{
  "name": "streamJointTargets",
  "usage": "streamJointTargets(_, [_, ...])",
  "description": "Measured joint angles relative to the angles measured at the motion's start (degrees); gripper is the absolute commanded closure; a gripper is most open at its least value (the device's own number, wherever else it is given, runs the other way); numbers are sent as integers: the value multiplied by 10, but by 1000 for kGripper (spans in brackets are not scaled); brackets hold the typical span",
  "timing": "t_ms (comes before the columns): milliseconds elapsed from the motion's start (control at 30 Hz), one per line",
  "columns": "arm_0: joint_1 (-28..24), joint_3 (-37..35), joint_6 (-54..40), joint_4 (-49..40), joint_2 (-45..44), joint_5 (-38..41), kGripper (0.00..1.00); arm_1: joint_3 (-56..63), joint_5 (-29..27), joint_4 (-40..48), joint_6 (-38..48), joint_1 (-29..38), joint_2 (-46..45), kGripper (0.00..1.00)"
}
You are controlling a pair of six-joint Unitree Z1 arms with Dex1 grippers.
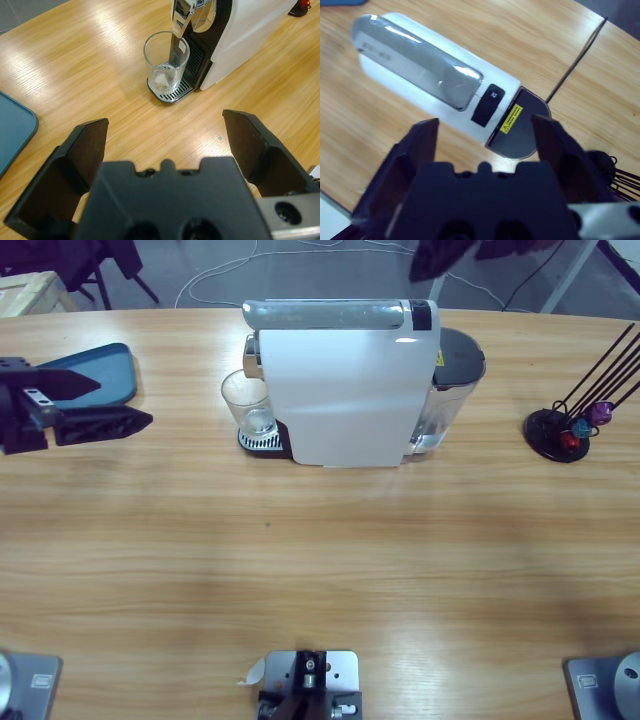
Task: Pour coffee
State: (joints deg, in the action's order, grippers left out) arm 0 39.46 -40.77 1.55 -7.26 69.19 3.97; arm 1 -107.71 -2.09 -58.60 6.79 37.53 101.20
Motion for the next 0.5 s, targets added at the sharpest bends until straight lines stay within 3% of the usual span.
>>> streamJointTargets(500, [0, 0, 0, 4, 2, 0, 0, -70, -33, -32, -5, 0, 51, 1000])
